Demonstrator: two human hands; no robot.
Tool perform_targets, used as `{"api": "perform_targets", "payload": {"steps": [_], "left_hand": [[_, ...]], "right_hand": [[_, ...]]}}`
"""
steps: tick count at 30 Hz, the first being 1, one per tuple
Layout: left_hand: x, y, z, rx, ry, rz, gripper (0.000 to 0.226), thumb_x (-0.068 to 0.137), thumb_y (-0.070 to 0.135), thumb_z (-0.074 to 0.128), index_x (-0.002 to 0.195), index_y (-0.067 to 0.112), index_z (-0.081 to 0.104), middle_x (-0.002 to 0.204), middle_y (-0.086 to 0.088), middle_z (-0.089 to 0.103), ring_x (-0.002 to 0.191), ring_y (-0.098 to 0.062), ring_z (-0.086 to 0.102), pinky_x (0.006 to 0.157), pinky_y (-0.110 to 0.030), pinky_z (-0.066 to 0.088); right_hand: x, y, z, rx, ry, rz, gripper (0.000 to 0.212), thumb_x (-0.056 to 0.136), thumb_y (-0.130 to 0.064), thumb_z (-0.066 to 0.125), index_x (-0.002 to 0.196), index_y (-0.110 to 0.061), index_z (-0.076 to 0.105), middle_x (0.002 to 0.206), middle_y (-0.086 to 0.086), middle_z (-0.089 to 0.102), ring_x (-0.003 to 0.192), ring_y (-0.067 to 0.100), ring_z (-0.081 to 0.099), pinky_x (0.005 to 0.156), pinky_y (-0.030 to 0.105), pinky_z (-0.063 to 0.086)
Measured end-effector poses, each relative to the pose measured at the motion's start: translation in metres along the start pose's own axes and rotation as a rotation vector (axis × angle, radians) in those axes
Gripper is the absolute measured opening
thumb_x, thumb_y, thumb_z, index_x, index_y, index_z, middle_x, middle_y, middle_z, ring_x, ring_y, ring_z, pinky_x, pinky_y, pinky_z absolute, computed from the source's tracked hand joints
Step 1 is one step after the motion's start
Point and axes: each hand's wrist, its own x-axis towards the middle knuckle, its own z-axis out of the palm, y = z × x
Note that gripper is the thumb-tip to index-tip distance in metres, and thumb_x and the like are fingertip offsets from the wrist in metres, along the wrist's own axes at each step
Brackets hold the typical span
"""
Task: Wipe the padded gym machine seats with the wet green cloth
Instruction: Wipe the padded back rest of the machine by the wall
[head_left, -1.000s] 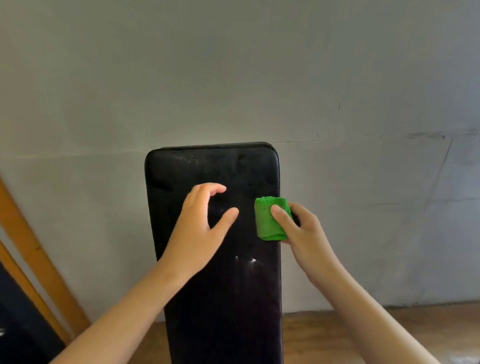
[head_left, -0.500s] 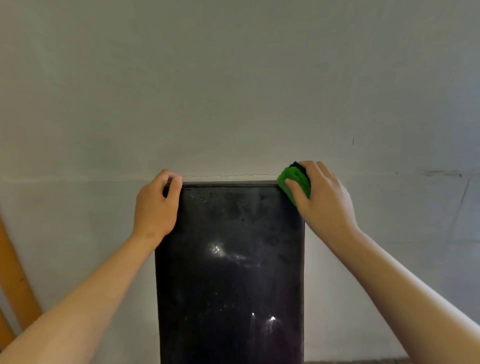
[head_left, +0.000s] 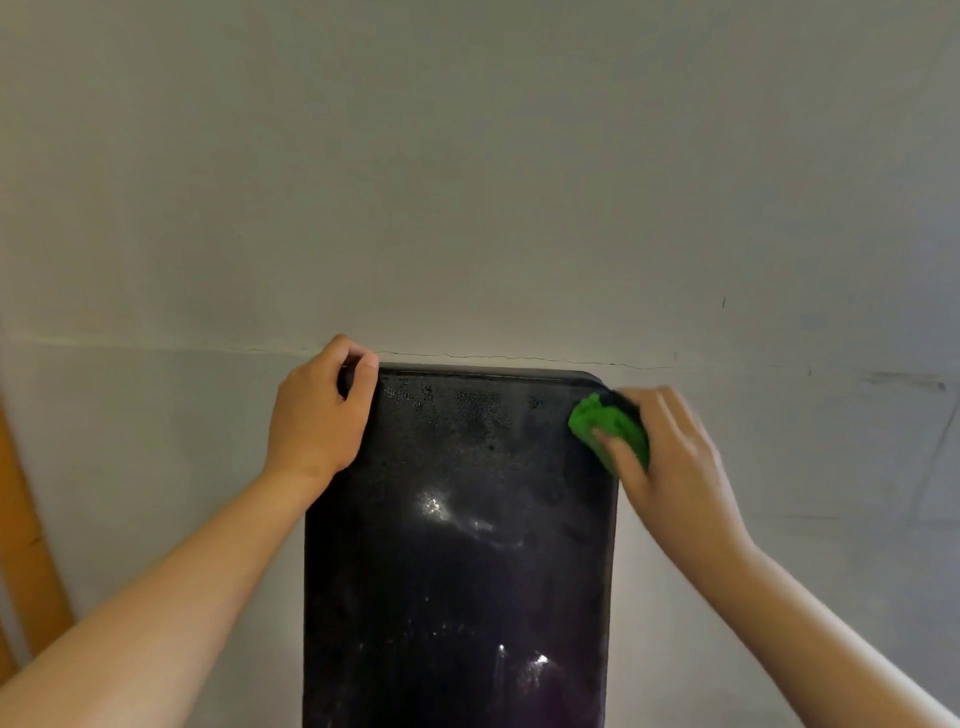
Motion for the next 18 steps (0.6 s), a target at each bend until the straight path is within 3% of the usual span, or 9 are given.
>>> {"api": "perform_targets", "payload": {"steps": [4, 9, 15, 18], "left_hand": [[0.001, 0.001, -0.001, 0.024, 0.001, -0.008, 0.017, 0.098, 0.028, 0.049, 0.089, 0.018, 0.060, 0.080, 0.003, 0.064, 0.063, -0.012, 0.052, 0.059, -0.024, 0.035], [0.001, 0.001, 0.000, 0.027, 0.015, -0.016, 0.017, 0.098, 0.028, 0.049, 0.088, 0.019, 0.059, 0.078, 0.002, 0.064, 0.063, -0.015, 0.053, 0.059, -0.029, 0.036], [0.000, 0.002, 0.000, 0.045, 0.020, -0.012, 0.016, 0.099, 0.029, 0.049, 0.086, 0.022, 0.056, 0.076, 0.006, 0.061, 0.060, -0.006, 0.049, 0.058, -0.026, 0.033], [-0.001, 0.003, 0.000, 0.059, 0.017, -0.018, 0.016, 0.099, 0.029, 0.048, 0.086, 0.022, 0.055, 0.076, 0.006, 0.060, 0.060, -0.005, 0.049, 0.056, -0.018, 0.032]], "right_hand": [[0.052, -0.009, -0.004, -0.003, -0.060, 0.032, 0.030, 0.092, -0.021, 0.064, 0.118, -0.008, 0.058, 0.105, 0.001, 0.056, 0.098, 0.019, 0.052, 0.079, 0.027, 0.038], [0.035, -0.009, 0.004, -0.026, -0.017, -0.053, 0.025, 0.089, -0.019, 0.068, 0.109, -0.007, 0.060, 0.098, 0.003, 0.057, 0.091, 0.017, 0.050, 0.073, 0.018, 0.029], [-0.027, -0.012, 0.015, -0.090, -0.206, -0.275, 0.025, 0.087, -0.036, 0.057, 0.104, -0.017, 0.057, 0.091, -0.005, 0.053, 0.077, 0.013, 0.052, 0.061, 0.021, 0.045], [-0.032, -0.011, 0.014, -0.121, -0.222, -0.303, 0.027, 0.085, -0.042, 0.052, 0.101, -0.020, 0.059, 0.090, -0.009, 0.054, 0.076, 0.008, 0.050, 0.065, 0.018, 0.042]]}}
